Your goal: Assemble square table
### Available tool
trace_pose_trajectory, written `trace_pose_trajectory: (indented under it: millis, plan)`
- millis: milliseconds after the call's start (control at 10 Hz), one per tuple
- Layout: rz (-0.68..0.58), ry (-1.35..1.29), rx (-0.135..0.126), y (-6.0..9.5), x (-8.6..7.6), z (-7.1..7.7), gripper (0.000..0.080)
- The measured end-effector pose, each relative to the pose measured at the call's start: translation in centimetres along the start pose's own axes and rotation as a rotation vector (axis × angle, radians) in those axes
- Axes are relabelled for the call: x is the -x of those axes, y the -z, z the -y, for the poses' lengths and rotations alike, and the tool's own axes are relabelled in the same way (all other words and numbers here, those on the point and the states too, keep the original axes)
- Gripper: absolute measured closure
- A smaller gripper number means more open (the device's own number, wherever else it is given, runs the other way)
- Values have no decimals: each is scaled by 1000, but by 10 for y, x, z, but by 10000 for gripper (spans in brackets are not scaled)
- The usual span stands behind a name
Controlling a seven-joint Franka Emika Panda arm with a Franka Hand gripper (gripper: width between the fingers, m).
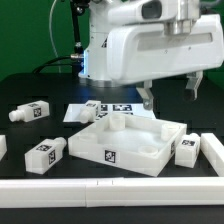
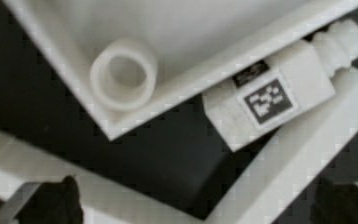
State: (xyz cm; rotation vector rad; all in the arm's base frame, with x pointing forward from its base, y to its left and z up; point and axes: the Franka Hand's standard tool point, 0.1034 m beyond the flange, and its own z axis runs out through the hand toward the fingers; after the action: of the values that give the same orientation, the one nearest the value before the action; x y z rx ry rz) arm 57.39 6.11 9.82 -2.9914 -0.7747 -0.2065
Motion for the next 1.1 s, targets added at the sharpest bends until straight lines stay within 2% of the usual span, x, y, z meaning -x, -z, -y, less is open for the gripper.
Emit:
trace_pose_trajectory:
  millis: [400,600,700,800,900,1100]
  plan:
    - [2,-11,-2,-1,0,3,150]
    - [14,-247,-7,-6,-8,25,150]
    - [22,-332,-13,-10,-12,27,150]
    - [17,-408,-34,-12,-14,20,150]
    - [3,-387,-32,-12,-14,15,150]
    - [5,-385,-33,-13,-14,18,150]
